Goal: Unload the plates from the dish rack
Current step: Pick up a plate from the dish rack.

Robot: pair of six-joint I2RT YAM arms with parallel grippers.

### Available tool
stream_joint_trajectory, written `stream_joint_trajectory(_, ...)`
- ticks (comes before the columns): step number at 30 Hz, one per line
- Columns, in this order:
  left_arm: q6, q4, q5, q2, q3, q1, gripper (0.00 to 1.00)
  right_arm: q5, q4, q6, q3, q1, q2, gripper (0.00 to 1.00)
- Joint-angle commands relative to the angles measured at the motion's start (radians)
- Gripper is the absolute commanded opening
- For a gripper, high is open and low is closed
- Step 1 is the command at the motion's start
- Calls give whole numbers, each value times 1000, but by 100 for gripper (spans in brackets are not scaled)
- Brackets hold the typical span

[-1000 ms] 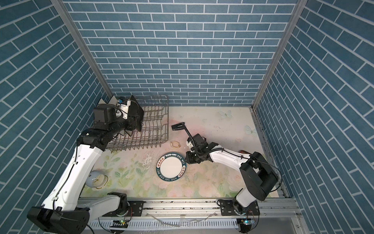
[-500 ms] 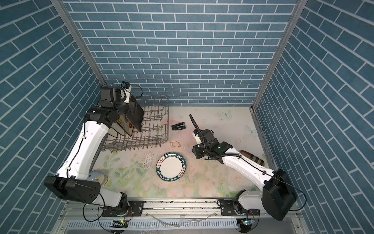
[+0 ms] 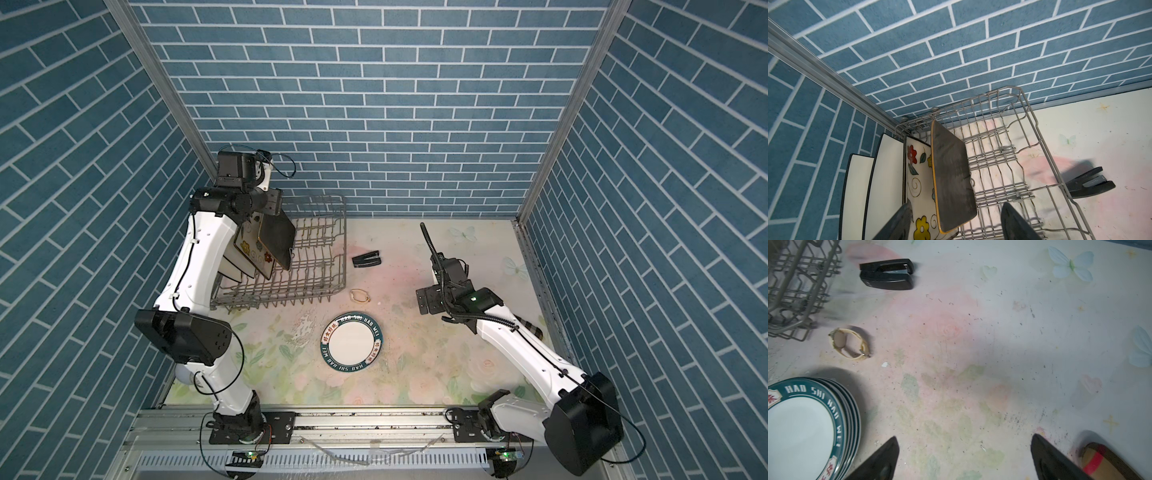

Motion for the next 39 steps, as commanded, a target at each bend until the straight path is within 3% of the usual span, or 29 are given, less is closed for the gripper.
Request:
stream_joint_trajectory(1,9,-76,31,44,71,32,71,13,-33,4,56,-32,13,99)
stream_joint_trajectory(17,-15,-250,96,260,255,101,69,-269,69,22,133,-160,114,99)
stream_joint_trajectory(34,-34,-253,63,396,318,129,68,-368,177,-28,143,-171,164,99)
stream_joint_trajectory(39,-43,-250,64,437,333,132,67,-387,175,-39,182,-174,222,91)
